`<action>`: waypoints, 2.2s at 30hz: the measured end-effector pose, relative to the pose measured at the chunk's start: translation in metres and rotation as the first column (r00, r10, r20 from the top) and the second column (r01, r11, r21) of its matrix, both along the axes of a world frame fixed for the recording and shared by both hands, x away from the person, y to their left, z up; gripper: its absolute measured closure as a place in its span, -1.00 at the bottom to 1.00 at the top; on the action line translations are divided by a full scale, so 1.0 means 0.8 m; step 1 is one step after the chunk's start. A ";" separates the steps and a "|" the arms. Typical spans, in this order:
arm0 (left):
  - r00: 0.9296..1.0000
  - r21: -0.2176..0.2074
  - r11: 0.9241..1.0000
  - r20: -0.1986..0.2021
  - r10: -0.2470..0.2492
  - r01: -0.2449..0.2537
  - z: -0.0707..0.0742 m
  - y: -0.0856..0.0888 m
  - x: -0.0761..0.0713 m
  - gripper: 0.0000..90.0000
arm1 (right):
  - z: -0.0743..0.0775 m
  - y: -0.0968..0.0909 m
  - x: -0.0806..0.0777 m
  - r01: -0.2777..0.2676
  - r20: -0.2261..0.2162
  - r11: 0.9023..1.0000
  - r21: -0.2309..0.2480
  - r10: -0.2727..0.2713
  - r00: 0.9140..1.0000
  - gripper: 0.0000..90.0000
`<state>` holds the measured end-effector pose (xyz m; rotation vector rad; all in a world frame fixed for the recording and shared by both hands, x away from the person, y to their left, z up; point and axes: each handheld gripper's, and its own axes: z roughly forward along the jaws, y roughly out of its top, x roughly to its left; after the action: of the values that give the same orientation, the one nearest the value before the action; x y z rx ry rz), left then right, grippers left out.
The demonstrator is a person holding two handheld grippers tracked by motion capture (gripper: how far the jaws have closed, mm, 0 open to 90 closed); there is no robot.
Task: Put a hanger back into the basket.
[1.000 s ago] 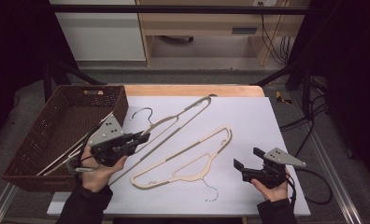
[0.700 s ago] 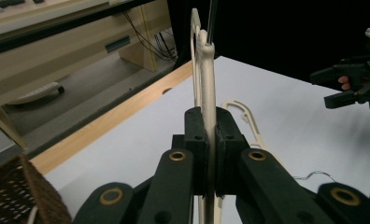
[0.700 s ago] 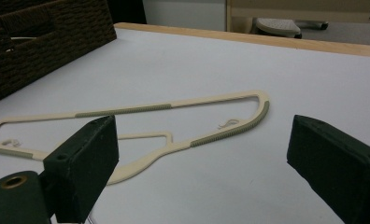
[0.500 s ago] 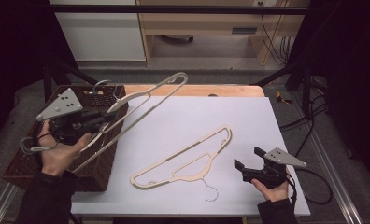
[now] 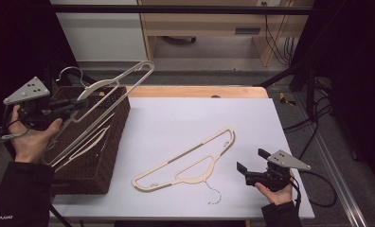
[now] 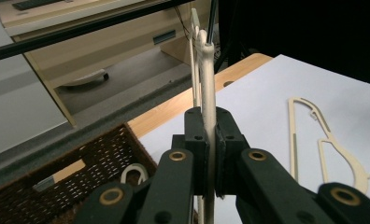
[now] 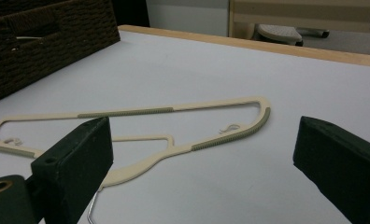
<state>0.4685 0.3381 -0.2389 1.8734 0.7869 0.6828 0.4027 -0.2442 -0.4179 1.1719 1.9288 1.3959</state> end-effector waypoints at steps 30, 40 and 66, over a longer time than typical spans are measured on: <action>0.987 0.173 0.976 -0.073 0.144 -0.130 -0.074 0.104 0.023 0.91 | -0.004 0.004 0.002 -0.008 -0.008 1.000 -0.024 0.008 1.000 -0.90; 0.982 0.235 0.961 -0.087 0.169 -0.144 -0.111 0.106 0.025 0.91 | -0.005 0.006 0.003 -0.015 -0.011 1.000 -0.025 0.014 1.000 -0.90; 0.957 0.289 0.951 -0.230 0.177 -0.106 -0.144 0.084 0.011 0.63 | -0.003 0.007 0.001 -0.018 -0.010 1.000 -0.022 0.017 1.000 -0.89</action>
<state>0.4773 0.4056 -0.3544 2.2021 1.0439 0.6765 0.4036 -0.2388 -0.4201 1.1561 1.9605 1.3771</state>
